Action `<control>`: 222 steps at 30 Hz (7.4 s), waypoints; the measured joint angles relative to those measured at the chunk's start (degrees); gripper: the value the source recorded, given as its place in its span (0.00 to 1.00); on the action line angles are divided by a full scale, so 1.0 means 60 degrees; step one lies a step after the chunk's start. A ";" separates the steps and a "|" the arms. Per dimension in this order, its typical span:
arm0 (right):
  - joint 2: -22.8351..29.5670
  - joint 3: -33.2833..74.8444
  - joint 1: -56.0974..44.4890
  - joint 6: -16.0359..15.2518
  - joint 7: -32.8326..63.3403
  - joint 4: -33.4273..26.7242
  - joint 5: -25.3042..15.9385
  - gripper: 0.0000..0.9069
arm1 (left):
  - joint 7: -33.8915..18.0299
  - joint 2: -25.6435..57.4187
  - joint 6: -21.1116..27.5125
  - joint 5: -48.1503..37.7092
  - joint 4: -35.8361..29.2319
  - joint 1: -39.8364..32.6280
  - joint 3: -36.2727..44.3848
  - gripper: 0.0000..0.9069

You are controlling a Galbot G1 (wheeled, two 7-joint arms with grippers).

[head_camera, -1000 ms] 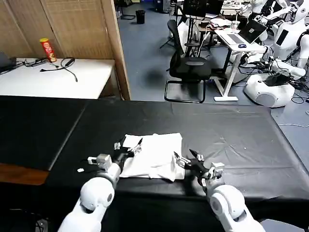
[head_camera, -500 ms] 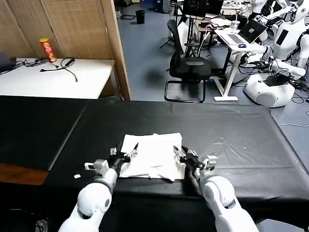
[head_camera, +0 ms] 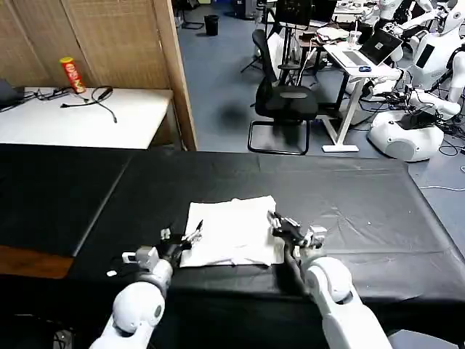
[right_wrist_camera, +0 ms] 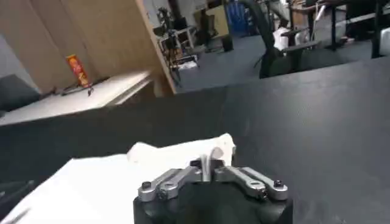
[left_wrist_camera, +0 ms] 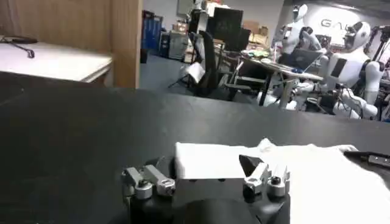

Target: Fold and organize the clothes.

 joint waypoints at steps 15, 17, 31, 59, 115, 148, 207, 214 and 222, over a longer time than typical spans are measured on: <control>-0.1582 0.0172 -0.2845 0.0758 -0.0128 0.2754 -0.1633 0.97 | 0.0036 -0.0065 -0.0051 0.0090 -0.0068 0.0137 -0.0104 0.97; -0.1697 0.0100 -0.3300 0.0883 -0.0209 0.2920 -0.1955 0.97 | 0.0043 -0.0051 -0.0051 0.0090 -0.0067 0.0122 -0.0111 0.97; -0.1583 -0.0394 -0.3816 0.0940 -0.0286 0.2812 -0.2777 0.73 | 0.0058 -0.0045 -0.0078 0.0103 -0.0070 0.0176 -0.0205 0.97; -0.1587 -0.0165 -0.4032 0.0280 -0.0038 0.3013 -0.3083 0.97 | 0.0116 -0.0072 -0.0212 0.0089 0.0020 0.0215 -0.0385 0.97; -0.0921 0.0964 -0.4187 0.0637 0.0330 0.4188 -0.2591 0.97 | 0.0712 0.2258 0.0219 -0.0292 0.0366 -0.0190 -0.1864 0.00; -0.0640 0.1521 -0.4476 0.0509 0.0362 0.4189 -0.2262 0.97 | -0.0420 0.0886 0.0549 -0.1229 -0.0329 -0.1790 0.1747 0.97; -0.0227 0.0060 0.0291 -0.0789 0.0492 -0.0761 -0.0106 0.97 | 0.0483 0.0827 -0.1173 0.0292 -0.0816 -0.0466 0.0605 0.97; -0.0841 0.0416 -0.0428 -0.0789 0.0632 0.0322 -0.0242 0.97 | 0.0362 0.0857 -0.1184 0.0300 -0.0747 -0.0329 0.0612 0.97; -0.1293 0.1082 -0.1805 0.0546 0.0542 0.1986 -0.1671 0.97 | -0.0120 0.1073 -0.1587 0.0245 -0.0557 -0.0143 0.0799 0.97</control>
